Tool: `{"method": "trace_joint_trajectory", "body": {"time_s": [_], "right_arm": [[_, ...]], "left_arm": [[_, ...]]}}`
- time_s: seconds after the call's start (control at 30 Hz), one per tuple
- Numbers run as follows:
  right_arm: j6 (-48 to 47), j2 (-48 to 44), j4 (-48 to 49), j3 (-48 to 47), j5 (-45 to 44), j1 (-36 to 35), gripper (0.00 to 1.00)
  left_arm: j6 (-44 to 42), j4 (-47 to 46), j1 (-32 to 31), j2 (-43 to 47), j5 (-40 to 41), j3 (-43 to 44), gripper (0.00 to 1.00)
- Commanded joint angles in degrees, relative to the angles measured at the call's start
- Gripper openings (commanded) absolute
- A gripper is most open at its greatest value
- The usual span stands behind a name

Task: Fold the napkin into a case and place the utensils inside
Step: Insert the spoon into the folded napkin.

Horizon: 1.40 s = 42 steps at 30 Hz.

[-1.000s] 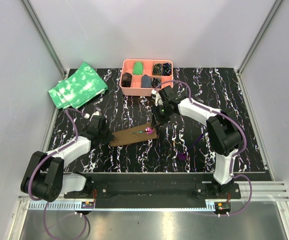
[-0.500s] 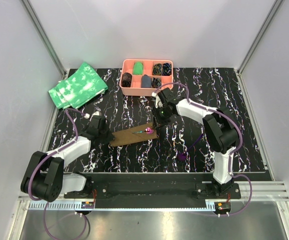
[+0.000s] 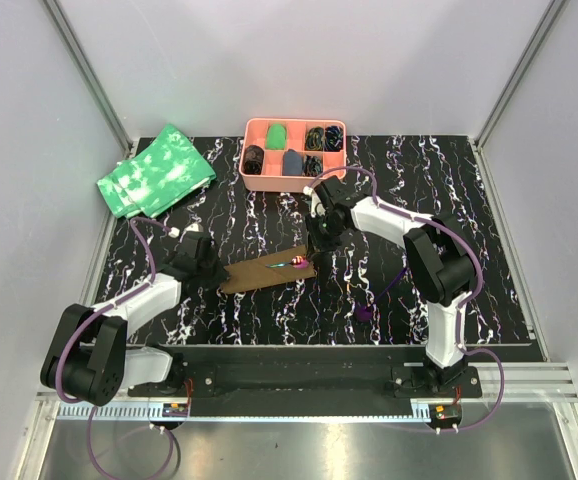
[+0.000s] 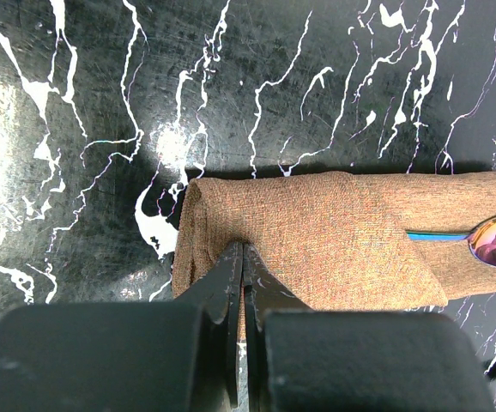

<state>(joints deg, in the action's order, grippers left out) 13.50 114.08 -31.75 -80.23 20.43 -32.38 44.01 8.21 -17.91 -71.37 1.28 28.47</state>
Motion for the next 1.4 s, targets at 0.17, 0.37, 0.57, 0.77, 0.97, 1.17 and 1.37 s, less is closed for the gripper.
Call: {"method": "trace_joint_trajectory", "body": {"time_s": [0.17,0.37,0.57,0.77,0.97,1.17,1.37], "right_arm": [[-0.5,-2.6,-2.1,-3.0,1.0,-0.8,0.04],[0.3,-2.2,-2.2,-4.8,1.5,-2.2,0.00],[1.6,-0.9,-2.5,-6.8,2.5,-3.0,0.00],[2.7,1.5,-1.3,-7.6,3.0,-3.0,0.00],[2.5,4.9,-0.9,-10.3,3.5,-3.0,0.00],[2.5,6.4,-0.8,-11.8,2.1,-3.0,0.03],[4.7,2.1,-0.7,-10.9,-4.8,-2.8,0.32]], "left_arm": [[-0.1,-1.6,-0.3,0.9,-0.8,-0.9,0.00],[-0.2,-1.4,-0.3,1.3,-0.9,-0.9,0.00],[-0.3,-2.8,-0.3,2.9,-0.9,-1.6,0.00],[-0.6,-2.5,-0.3,3.2,-2.4,-1.3,0.00],[-0.5,-2.7,-0.3,2.8,-2.4,-1.4,0.00],[-0.7,-2.7,-0.3,3.2,-2.4,-1.4,0.00],[-0.8,-0.9,-0.3,5.8,-2.7,-1.0,0.00]]}}
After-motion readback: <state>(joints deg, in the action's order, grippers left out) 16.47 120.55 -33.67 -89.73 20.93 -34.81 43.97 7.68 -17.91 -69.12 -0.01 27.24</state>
